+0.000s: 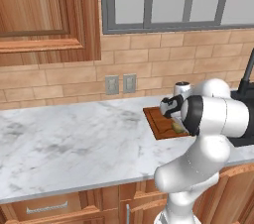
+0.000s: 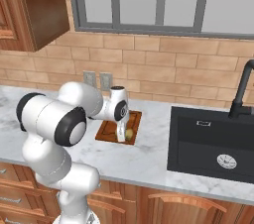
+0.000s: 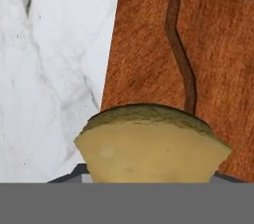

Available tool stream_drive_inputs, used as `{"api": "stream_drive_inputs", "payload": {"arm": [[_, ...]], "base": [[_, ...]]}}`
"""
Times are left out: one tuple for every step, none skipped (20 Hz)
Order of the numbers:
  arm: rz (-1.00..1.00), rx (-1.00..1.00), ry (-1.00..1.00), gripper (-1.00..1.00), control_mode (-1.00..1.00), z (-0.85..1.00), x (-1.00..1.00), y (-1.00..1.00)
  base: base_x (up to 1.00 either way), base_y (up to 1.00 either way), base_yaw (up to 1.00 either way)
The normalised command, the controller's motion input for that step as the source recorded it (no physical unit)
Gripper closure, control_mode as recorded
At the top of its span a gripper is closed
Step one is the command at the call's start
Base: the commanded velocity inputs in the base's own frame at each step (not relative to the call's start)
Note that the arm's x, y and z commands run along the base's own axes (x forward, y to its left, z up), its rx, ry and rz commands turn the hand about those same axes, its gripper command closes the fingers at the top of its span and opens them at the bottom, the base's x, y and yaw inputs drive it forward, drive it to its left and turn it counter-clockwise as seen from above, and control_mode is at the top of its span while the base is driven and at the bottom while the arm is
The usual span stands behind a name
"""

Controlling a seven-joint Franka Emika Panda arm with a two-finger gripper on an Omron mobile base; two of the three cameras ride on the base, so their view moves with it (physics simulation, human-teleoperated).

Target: Pick up the sponge from the counter and clean the cutting board by briefly scrubbing or pressing down on the cutting board. Once finished, release the sponge.

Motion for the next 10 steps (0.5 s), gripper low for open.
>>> {"api": "stream_drive_inputs", "payload": {"arm": [[0.08, 0.0, 0.21, 1.0, -1.0, -0.01, -0.29, 0.0], [0.08, 0.0, 0.17, 1.0, -1.0, -0.09, -0.34, 0.0], [0.06, 0.0, 0.14, 1.0, -1.0, -0.11, -0.35, 0.0], [0.04, 0.0, 0.09, 1.0, -1.0, -0.14, -0.39, 0.0], [0.03, 0.0, 0.02, 1.0, -1.0, -0.13, -0.42, 0.0], [0.02, 0.0, 0.0, 1.0, -1.0, -0.13, -0.43, 0.0], [0.02, 0.0, 0.0, 1.0, -1.0, -0.15, -0.46, 0.0], [0.01, 0.0, -0.04, 1.0, -1.0, -0.18, -0.51, 0.0], [0.0, 0.0, -0.11, 1.0, -1.0, -0.19, -0.46, -0.01], [0.0, 0.0, -0.17, 1.0, -1.0, -0.15, -0.33, -0.02]], "base": [[0.0, 0.0, 0.0], [0.0, 0.0, 0.0], [0.0, 0.0, 0.0], [0.0, 0.0, 0.0], [0.0, 0.0, 0.0], [0.0, 0.0, 0.0], [0.0, 0.0, 0.0], [0.0, 0.0, 0.0], [0.0, 0.0, 0.0], [0.0, 0.0, 0.0]]}}
